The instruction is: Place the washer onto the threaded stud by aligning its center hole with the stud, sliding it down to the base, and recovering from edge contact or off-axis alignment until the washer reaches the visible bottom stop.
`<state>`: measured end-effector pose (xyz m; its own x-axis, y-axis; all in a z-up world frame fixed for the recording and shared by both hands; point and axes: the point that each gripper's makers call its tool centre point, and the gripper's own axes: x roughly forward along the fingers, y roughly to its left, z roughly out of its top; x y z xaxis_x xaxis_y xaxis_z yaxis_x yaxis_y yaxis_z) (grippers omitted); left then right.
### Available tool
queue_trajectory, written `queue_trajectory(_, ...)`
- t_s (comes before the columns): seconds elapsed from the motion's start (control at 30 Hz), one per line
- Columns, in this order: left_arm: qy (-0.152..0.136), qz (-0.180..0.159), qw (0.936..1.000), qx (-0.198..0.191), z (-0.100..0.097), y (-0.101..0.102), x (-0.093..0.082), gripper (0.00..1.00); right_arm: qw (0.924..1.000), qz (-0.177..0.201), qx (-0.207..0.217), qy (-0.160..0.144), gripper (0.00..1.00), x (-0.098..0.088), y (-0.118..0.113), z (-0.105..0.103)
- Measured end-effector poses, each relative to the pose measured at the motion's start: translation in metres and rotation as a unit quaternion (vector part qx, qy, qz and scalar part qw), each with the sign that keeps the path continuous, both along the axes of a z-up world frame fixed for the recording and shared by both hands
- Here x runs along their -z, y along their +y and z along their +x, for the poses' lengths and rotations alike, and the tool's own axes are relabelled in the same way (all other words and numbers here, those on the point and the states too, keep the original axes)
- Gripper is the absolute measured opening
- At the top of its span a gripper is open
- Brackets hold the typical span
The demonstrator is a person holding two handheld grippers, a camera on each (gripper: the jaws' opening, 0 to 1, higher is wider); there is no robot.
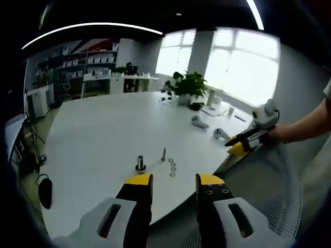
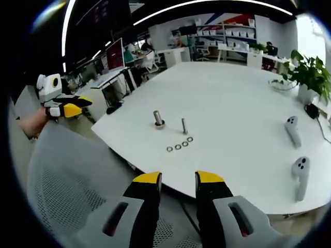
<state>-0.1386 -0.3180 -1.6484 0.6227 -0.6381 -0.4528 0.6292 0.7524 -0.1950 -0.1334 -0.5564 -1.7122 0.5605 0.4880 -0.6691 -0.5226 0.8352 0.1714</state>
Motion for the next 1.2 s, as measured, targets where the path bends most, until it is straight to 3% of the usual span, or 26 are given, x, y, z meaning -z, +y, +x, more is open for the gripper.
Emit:
queue_trajectory(0.07, -0.007, 0.012, 0.9999, 0.005, 0.0, -0.001, 0.001, 0.29, 1.0, 0.0, -0.002, 0.001, 0.28, 0.0, 0.001, 0.0)
queue_trajectory(0.23, -0.011, 0.002, 0.9999, 0.005, 0.005, -0.001, 0.002, 0.3, 1.0, 0.0, 0.0, 0.003, 0.28, 0.001, -0.001, 0.0)
queue_trajectory(0.33, -0.026, 0.019, 0.9994, 0.014, 0.003, -0.005, 0.001, 0.24, 0.9997, -0.011, 0.011, -0.019, 0.29, -0.004, -0.008, 0.007)
queue_trajectory(0.5, 0.002, 0.01, 0.9996, 0.028, -0.004, -0.015, 0.013, 0.28, 0.9998, -0.018, -0.003, 0.004, 0.29, 0.005, -0.009, 0.003)
queue_trajectory(0.6, -0.015, 0.012, 0.9995, 0.025, 0.0, -0.013, 0.009, 0.28, 0.9999, -0.009, 0.006, 0.003, 0.3, 0.003, -0.008, 0.004)
queue_trajectory(0.73, 0.01, -0.002, 0.9996, 0.026, -0.003, -0.013, 0.015, 0.31, 0.9999, -0.013, 0.004, 0.009, 0.3, 0.006, -0.008, 0.002)
queue_trajectory(0.83, -0.002, 0.011, 0.9995, 0.03, -0.003, -0.013, 0.015, 0.31, 0.9998, -0.017, -0.001, 0.01, 0.3, 0.007, -0.008, 0.002)
queue_trajectory(1.0, 0.002, 0.0, 0.9998, 0.022, 0.0, -0.011, 0.013, 0.31, 0.9997, -0.021, 0.0, 0.013, 0.3, 0.007, -0.008, 0.002)
queue_trajectory(1.03, -0.001, 0.002, 0.9997, 0.025, -0.001, -0.012, 0.013, 0.31, 0.9994, -0.033, -0.005, 0.01, 0.3, 0.006, -0.008, 0.001)
queue_trajectory(1.1, 0.0, 0.002, 0.9996, 0.027, -0.002, -0.012, 0.013, 0.3, 0.9985, -0.046, -0.008, -0.028, 0.3, -0.003, -0.008, 0.008)
queue_trajectory(1.2, -0.004, -0.005, 0.9997, 0.022, 0.0, -0.009, 0.011, 0.3, 0.9983, -0.055, -0.012, -0.015, 0.31, 0.002, -0.008, 0.005)
